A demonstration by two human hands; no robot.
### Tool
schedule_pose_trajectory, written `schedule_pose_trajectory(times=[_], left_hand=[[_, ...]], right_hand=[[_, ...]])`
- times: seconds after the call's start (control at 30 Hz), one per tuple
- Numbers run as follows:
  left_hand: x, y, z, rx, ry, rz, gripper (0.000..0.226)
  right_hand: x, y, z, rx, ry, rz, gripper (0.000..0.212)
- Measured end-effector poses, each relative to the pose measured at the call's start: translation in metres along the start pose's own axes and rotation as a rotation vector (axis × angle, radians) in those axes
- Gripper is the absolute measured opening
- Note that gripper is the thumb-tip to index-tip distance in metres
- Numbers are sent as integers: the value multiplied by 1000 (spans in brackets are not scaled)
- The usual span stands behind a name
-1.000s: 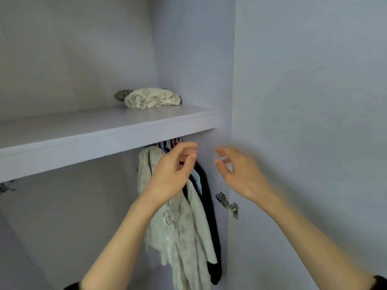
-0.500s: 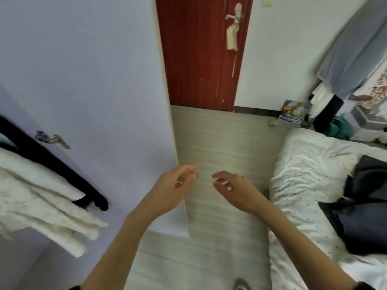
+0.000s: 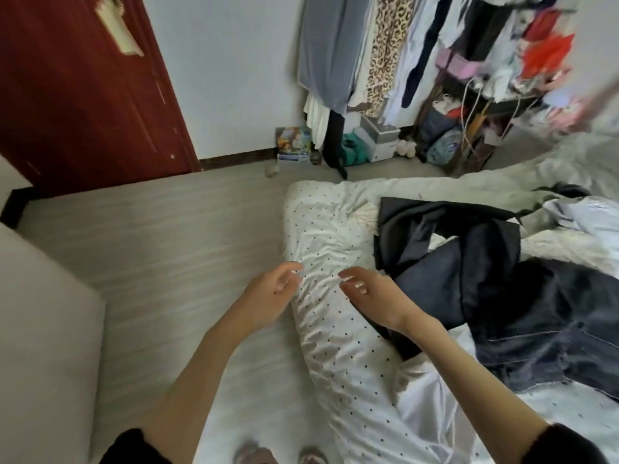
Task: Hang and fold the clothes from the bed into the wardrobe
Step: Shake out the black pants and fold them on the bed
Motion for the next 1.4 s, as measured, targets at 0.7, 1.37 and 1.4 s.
schedule_pose_trajectory(times=[0.7, 1.37, 1.4], left_hand=[[-17, 117, -389, 745, 265, -396, 29], [42, 334, -562, 650, 370, -600, 78], [37, 340, -563, 640, 409, -626, 81]], right_hand=[[-168, -111, -171, -581, 762, -208, 35], [-349, -104, -302, -698, 768, 428, 5], [-341, -96, -300, -761, 694, 422, 6]])
Point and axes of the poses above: each hand's wrist, its own z-axis away from the middle knuckle, its own y-axis out of the palm, x = y × z, the point moved 7 cm from there along -z, towards the middle knuckle, and after that the axes turned 2 degrees about -x, right-handed, at the moved point
